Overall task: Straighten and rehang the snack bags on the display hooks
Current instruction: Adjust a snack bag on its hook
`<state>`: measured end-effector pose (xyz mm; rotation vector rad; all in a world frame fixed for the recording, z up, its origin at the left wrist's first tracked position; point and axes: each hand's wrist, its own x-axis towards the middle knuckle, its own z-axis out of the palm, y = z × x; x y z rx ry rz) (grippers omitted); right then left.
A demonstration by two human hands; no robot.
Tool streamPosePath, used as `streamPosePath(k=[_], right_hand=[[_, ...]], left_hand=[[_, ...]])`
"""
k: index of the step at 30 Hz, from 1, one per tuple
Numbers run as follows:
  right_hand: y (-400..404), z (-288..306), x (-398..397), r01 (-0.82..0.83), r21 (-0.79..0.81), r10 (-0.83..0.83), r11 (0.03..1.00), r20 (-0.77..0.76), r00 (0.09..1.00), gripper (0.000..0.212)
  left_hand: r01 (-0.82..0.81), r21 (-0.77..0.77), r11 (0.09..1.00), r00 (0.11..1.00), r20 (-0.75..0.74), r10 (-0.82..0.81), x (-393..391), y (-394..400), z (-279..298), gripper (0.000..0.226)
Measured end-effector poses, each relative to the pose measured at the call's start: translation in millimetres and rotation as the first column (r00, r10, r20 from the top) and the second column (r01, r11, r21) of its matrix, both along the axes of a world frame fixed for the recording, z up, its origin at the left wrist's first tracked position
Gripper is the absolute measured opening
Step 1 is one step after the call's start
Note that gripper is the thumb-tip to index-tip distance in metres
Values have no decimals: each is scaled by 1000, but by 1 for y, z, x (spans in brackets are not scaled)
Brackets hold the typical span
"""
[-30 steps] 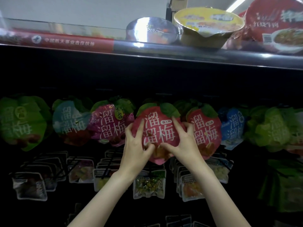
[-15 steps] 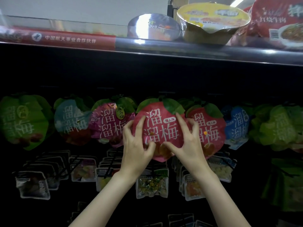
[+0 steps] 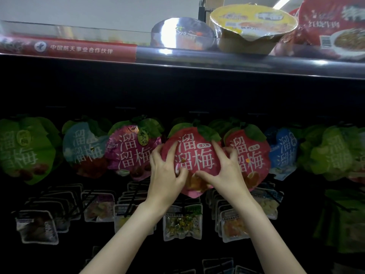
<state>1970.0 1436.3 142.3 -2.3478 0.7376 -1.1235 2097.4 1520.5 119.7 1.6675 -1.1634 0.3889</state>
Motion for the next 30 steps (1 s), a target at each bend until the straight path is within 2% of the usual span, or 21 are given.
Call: streamPosePath(k=[5, 8, 11, 16, 18, 21, 24, 25, 27, 28, 30], right_hand=[[-1, 4, 4, 29, 14, -28, 999, -64, 998, 91], [-1, 6, 7, 47, 0, -46, 999, -82, 996, 89], [0, 6, 15, 72, -34, -75, 997, -108, 991, 81], [-5, 7, 28, 82, -112, -105, 990, -224, 969, 77], [-5, 8, 20, 71, -139, -105, 988, -256, 961, 68], [-6, 8, -9, 112, -220, -138, 969, -105, 985, 48], [-20, 9, -41, 275, -305, -263, 912, 81, 961, 44], [-29, 8, -50, 346, -291, -329, 892, 107, 938, 49], [-47, 5, -63, 429, -169, -424, 887, 63, 903, 64], [-55, 1, -67, 419, -76, -418, 905, 35, 908, 72], [-66, -5, -72, 282, 137, -293, 950, 63, 954, 88]], left_hand=[[-23, 32, 999, 999, 31, 22, 3, -5, 5, 57], [-42, 35, 998, 989, 142, 37, 7, -12, 13, 54], [-25, 124, 992, 972, 237, -5, 11, -25, 24, 56], [-45, 246, 968, 982, 190, -2, 17, -34, 9, 54], [-50, 283, 958, 979, 204, -9, 18, -31, -3, 56], [-65, 292, 954, 961, 277, -19, 19, -32, -10, 59], [-108, 370, 923, 941, 337, -25, 16, -43, -12, 60], [-119, 397, 910, 943, 331, -21, 15, -47, -13, 61], [-122, 431, 894, 959, 284, -6, 11, -53, -15, 63], [-112, 433, 894, 965, 260, -5, 9, -53, -16, 63], [-64, 383, 922, 975, 223, -25, 1, -52, -17, 61]])
